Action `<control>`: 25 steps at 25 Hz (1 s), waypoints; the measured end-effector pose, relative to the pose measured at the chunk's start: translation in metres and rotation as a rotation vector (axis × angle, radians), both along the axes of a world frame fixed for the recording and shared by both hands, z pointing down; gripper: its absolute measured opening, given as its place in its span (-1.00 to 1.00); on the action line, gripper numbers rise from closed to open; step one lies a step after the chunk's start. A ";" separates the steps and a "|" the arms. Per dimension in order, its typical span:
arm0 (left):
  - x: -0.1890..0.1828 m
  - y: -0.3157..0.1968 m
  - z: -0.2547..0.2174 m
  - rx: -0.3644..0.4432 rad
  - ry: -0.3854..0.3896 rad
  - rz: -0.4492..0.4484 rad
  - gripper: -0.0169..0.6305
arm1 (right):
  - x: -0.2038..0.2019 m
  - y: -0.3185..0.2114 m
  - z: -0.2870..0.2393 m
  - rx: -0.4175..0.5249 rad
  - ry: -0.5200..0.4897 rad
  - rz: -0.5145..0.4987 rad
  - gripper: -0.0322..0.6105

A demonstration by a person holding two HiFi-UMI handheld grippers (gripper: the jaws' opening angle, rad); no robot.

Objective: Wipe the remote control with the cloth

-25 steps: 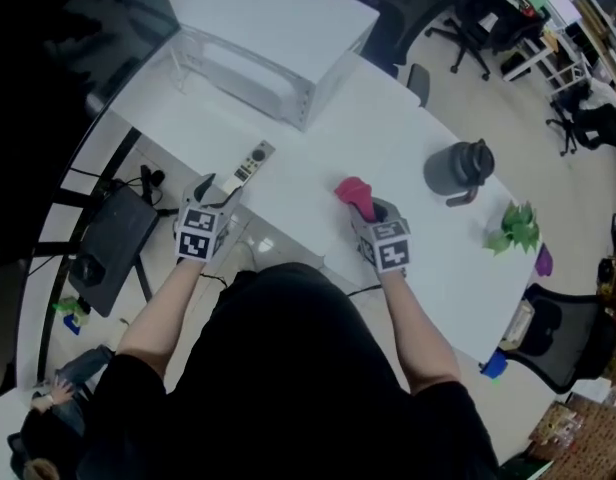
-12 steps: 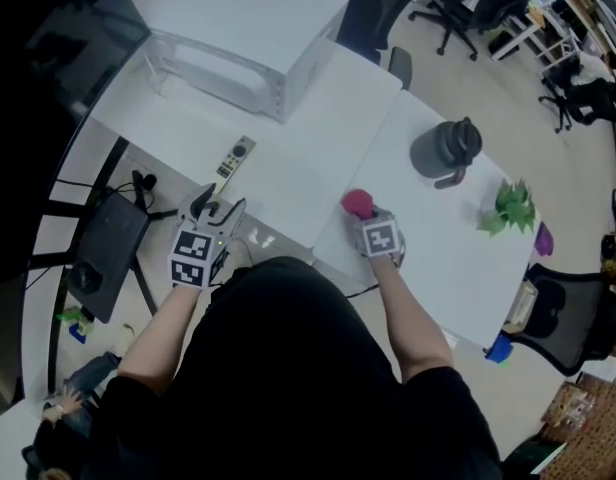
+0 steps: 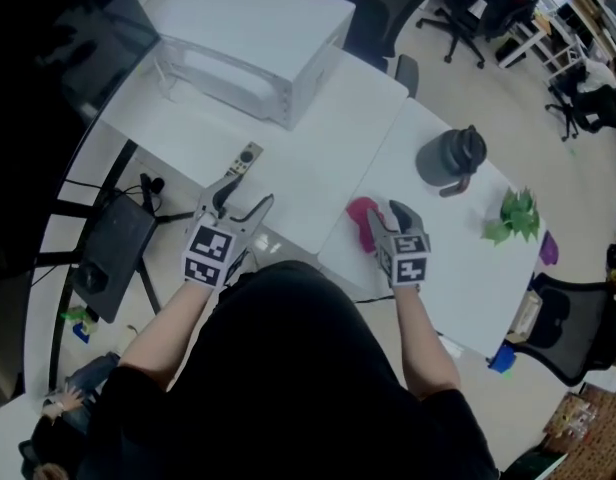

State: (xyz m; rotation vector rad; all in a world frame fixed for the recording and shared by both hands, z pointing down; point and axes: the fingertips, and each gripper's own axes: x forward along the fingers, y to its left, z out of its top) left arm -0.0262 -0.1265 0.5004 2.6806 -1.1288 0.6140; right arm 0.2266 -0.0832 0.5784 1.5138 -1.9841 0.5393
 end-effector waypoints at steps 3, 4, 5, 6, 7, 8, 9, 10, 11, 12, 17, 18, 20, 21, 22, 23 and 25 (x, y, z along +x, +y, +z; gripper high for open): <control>0.017 -0.002 -0.021 0.037 0.028 0.045 -0.10 | -0.039 -0.015 -0.066 0.152 -0.064 -0.074 -0.27; 0.023 -0.001 -0.029 0.052 0.035 0.061 -0.10 | -0.052 -0.018 -0.084 0.191 -0.091 -0.099 -0.27; 0.028 -0.001 -0.037 0.068 0.041 0.077 -0.10 | -0.065 -0.020 -0.100 0.224 -0.116 -0.123 -0.29; 0.033 0.000 -0.045 0.085 0.047 0.093 -0.11 | -0.076 -0.021 -0.114 0.253 -0.135 -0.145 -0.37; 0.038 0.002 -0.053 0.102 0.051 0.108 -0.13 | -0.087 -0.021 -0.127 0.278 -0.149 -0.167 -0.42; 0.042 0.003 -0.061 0.118 0.055 0.124 -0.13 | -0.096 -0.021 -0.138 0.300 -0.159 -0.188 -0.47; 0.045 0.004 -0.067 0.134 0.057 0.139 -0.14 | -0.104 -0.020 -0.147 0.319 -0.167 -0.208 -0.55; 0.048 0.006 -0.073 0.151 0.057 0.155 -0.19 | -0.111 -0.020 -0.154 0.337 -0.174 -0.225 -0.60; 0.051 0.008 -0.078 0.166 0.058 0.168 -0.22 | -0.117 -0.019 -0.160 0.355 -0.180 -0.241 -0.63; 0.053 0.009 -0.083 0.177 0.061 0.177 -0.22 | -0.122 -0.019 -0.165 0.371 -0.188 -0.254 -0.67; 0.059 0.017 -0.094 0.215 0.055 0.214 -0.34 | -0.140 -0.017 -0.179 0.402 -0.220 -0.282 -0.79; 0.059 0.018 -0.094 0.224 0.050 0.226 -0.44 | -0.142 -0.017 -0.180 0.417 -0.226 -0.291 -0.81; 0.060 0.021 -0.095 0.237 0.052 0.236 -0.51 | -0.145 -0.016 -0.181 0.431 -0.236 -0.300 -0.86; 0.060 0.023 -0.096 0.243 0.056 0.239 -0.62 | -0.147 -0.015 -0.180 0.438 -0.239 -0.307 -0.87; 0.060 0.025 -0.097 0.248 0.059 0.241 -0.68 | -0.148 -0.014 -0.180 0.444 -0.242 -0.317 -0.87; 0.061 0.026 -0.098 0.251 0.060 0.244 -0.69 | -0.150 -0.013 -0.179 0.446 -0.245 -0.325 -0.87; 0.061 0.029 -0.099 0.258 0.059 0.250 -0.87 | -0.154 -0.011 -0.178 0.440 -0.249 -0.338 -0.87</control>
